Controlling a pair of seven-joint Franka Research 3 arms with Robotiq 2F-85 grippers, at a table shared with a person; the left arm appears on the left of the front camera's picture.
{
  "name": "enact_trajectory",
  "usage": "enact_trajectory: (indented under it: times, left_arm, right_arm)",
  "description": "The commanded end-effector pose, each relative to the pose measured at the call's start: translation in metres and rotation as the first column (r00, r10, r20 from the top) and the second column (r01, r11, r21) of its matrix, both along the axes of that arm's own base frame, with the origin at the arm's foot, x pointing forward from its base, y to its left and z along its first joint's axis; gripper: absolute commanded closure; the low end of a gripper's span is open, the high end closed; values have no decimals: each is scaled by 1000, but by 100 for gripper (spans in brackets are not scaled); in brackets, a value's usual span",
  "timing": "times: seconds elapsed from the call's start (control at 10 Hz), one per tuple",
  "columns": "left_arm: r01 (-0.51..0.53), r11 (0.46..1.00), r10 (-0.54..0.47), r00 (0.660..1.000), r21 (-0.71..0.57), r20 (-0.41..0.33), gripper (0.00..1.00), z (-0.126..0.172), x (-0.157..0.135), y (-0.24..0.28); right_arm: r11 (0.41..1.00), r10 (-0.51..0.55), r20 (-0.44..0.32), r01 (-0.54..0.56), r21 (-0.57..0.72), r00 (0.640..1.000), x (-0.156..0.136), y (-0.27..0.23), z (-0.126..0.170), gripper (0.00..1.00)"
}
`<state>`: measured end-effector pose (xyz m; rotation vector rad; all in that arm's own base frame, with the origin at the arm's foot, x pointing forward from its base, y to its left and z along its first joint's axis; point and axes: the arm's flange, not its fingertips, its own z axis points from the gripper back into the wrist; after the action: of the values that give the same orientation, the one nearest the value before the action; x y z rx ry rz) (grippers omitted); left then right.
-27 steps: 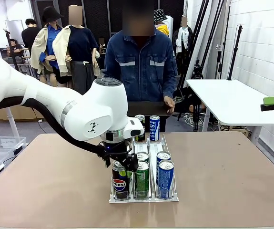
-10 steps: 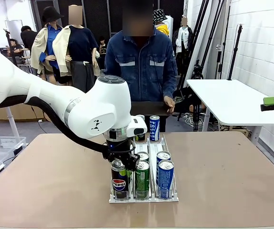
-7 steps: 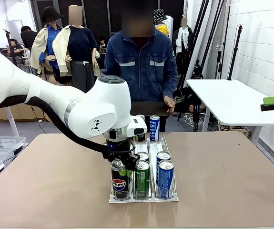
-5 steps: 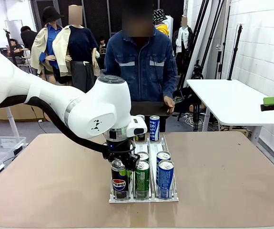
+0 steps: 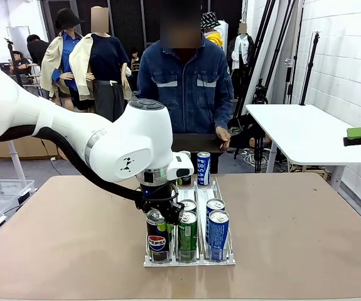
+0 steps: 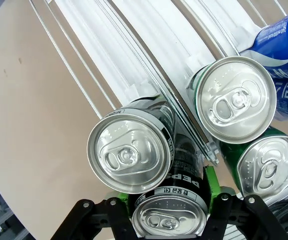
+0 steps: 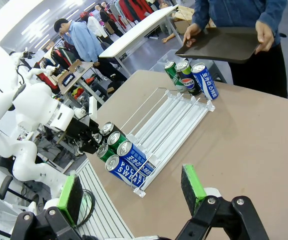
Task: Retrieve and hand over the desired beverage to the person.
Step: Pick up a can of the same type that the person held from the Automatic Can Dispenser.
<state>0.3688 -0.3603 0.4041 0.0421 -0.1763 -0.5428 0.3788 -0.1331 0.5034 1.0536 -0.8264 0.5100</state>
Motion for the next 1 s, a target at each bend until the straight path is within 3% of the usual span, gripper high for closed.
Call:
enact_trajectory:
  times: [0.0, 0.4, 0.9]
  left_arm:
    - [-2, 1000, 2, 1000, 4, 5, 81, 0, 0, 0]
    - [0, 1000, 0, 1000, 0, 0, 81, 0, 0, 0]
    - [13, 1000, -12, 999, -10, 39, 81, 132, -14, -11]
  right_arm:
    - [1000, 5, 4, -5, 7, 1000, 0, 1, 0, 0]
    - [1000, 5, 4, -5, 7, 1000, 0, 1, 0, 0]
    - [1000, 5, 4, -5, 7, 1000, 0, 1, 0, 0]
